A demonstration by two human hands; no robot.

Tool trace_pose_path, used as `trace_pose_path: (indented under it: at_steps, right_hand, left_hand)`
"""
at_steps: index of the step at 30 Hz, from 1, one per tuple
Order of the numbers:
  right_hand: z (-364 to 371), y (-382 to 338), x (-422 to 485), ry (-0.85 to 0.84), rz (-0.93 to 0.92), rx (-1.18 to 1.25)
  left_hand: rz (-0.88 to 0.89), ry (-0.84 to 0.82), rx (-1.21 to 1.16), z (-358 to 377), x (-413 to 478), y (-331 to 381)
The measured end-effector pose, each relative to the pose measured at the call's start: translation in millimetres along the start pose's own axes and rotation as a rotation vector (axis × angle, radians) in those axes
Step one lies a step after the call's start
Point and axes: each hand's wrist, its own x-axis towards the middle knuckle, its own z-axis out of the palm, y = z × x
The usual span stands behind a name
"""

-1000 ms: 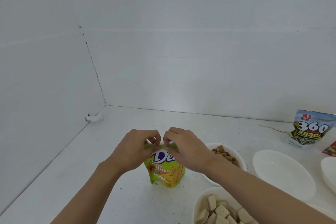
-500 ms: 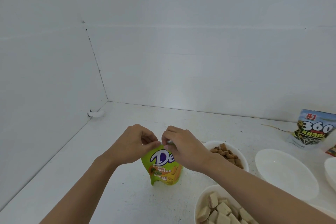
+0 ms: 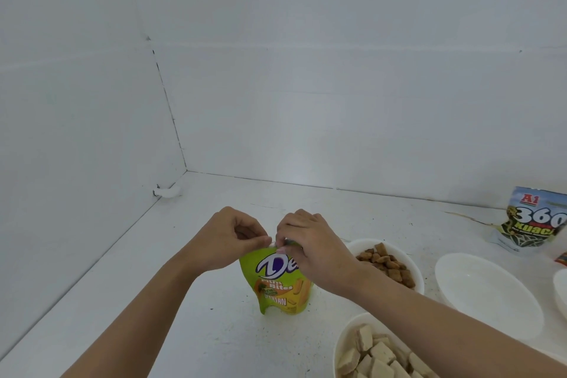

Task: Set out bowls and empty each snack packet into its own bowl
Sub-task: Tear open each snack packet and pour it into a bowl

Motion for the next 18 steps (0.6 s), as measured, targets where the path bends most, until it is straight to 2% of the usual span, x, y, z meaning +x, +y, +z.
trace_pose_path:
  at_steps: [4, 10, 14, 18]
  right_hand:
    - [-0.2, 0.4, -0.6, -0.027, -0.021, -0.032]
    - [-3.3, 0.4, -5.5, 0.009, -0.006, -0.117]
    - [-3.8, -2.4, -6.7, 0.010, -0.008, -0.146]
    - [-1.7, -7.4, -5.5, 0.025, -0.035, -0.168]
  left_hand:
    - [-0.015, -0.160, 0.030, -1.8, -1.6, 2.1]
    - [-0.072, -0.094, -0.027, -3.0, -2.5, 2.6]
    - [-0.125, -0.187, -0.121, -4.9, -4.2, 3.9]
    - [-0.087, -0.267, -0.096, -7.5, -2.7, 2.7]
